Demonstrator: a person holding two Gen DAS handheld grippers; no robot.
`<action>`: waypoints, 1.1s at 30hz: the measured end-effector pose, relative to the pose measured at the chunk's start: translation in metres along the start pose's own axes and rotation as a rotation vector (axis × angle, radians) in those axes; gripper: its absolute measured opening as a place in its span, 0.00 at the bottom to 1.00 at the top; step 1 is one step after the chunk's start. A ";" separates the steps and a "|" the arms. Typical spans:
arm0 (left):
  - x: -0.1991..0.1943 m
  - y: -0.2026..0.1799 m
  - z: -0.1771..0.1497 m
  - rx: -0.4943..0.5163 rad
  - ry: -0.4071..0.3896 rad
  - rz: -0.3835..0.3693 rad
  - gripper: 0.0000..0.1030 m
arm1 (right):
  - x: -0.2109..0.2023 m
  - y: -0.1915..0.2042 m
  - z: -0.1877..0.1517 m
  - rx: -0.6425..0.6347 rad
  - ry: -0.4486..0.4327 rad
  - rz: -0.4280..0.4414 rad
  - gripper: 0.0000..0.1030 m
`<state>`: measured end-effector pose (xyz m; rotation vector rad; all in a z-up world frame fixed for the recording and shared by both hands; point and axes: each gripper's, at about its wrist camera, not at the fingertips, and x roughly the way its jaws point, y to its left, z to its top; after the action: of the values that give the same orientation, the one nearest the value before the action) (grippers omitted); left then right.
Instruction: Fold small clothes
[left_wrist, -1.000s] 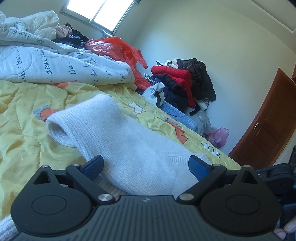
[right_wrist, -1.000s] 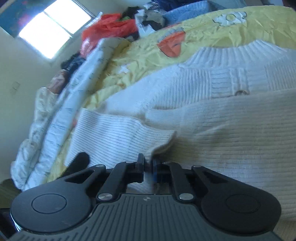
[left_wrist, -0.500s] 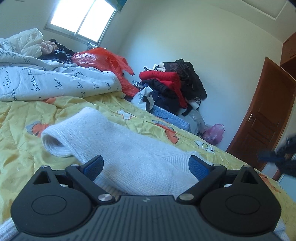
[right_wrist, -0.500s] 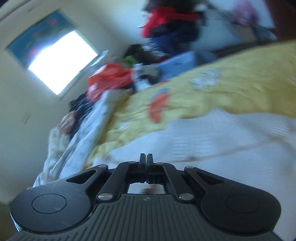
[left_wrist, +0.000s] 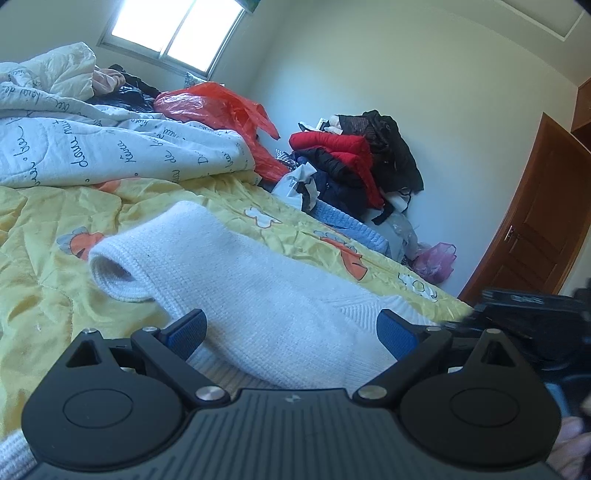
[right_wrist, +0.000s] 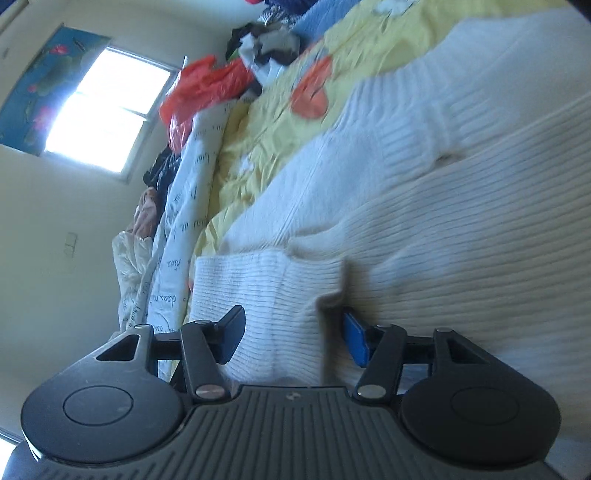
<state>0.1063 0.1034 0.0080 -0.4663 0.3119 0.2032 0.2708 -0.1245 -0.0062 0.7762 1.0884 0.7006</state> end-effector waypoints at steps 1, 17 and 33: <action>0.000 0.000 0.000 0.000 0.000 0.000 0.97 | 0.006 0.003 -0.001 0.004 0.011 0.003 0.59; -0.002 -0.001 -0.001 0.016 -0.010 -0.015 0.97 | -0.123 -0.004 0.040 -0.178 -0.161 -0.076 0.10; 0.003 -0.005 -0.002 0.037 0.019 0.011 0.97 | -0.151 -0.085 0.014 -0.080 -0.246 -0.296 0.18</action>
<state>0.1097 0.0986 0.0074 -0.4304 0.3364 0.2040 0.2470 -0.2967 0.0020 0.5987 0.9202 0.3845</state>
